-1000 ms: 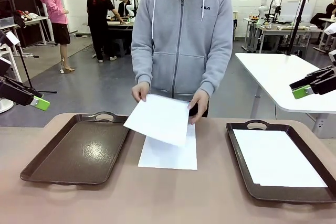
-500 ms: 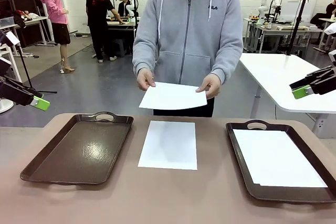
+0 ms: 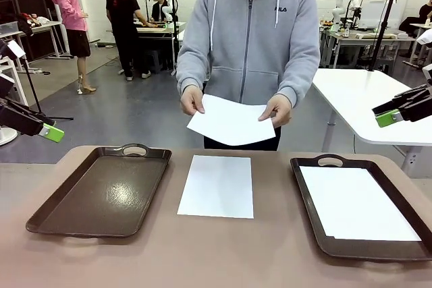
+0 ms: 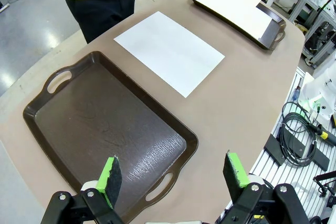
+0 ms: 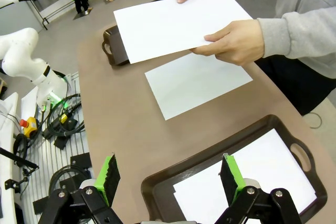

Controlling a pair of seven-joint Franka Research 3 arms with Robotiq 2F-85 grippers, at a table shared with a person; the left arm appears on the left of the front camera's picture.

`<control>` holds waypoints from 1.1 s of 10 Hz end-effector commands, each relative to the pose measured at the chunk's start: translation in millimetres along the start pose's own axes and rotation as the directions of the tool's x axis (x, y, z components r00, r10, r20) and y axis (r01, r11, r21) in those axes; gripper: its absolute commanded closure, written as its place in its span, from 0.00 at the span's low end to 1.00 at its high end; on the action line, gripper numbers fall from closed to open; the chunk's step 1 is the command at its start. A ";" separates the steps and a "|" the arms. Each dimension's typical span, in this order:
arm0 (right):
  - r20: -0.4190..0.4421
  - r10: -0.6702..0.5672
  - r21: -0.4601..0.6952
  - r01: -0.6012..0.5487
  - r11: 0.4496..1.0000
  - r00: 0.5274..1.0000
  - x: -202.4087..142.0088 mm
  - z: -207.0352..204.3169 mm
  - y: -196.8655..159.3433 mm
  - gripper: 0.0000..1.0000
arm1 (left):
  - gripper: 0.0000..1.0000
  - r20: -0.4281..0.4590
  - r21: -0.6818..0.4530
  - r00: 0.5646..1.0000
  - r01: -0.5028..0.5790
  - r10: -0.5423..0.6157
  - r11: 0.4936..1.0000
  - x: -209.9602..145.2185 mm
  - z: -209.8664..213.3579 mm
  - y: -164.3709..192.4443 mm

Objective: Sort the A4 documents.
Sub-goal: Receive the A4 Paper.

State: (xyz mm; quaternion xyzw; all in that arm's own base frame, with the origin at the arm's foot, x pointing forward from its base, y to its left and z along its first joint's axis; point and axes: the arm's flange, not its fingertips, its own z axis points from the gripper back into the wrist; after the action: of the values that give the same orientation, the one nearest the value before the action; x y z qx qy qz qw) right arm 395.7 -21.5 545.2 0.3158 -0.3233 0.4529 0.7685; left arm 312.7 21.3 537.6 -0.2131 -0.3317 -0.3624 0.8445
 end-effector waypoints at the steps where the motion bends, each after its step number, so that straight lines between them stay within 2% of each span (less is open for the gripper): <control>1: 0.004 0.003 0.004 -0.003 1.000 1.000 -0.9 -1.6 2.3 0.00 | 0.00 0.015 -0.016 1.000 0.019 -0.018 1.000 -1.5 -0.6 2.2; 11: 0.004 0.003 0.004 -0.003 1.000 1.000 -0.9 -1.6 2.3 0.00 | 0.00 0.015 -0.016 1.000 0.019 -0.018 1.000 -1.5 -0.6 2.2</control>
State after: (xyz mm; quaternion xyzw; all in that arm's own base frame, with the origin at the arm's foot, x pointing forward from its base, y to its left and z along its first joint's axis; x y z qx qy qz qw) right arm 395.7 -21.5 545.2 0.3158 -0.3233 0.4529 0.7685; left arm 312.7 21.3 537.6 -0.2131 -0.3317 -0.3624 0.8445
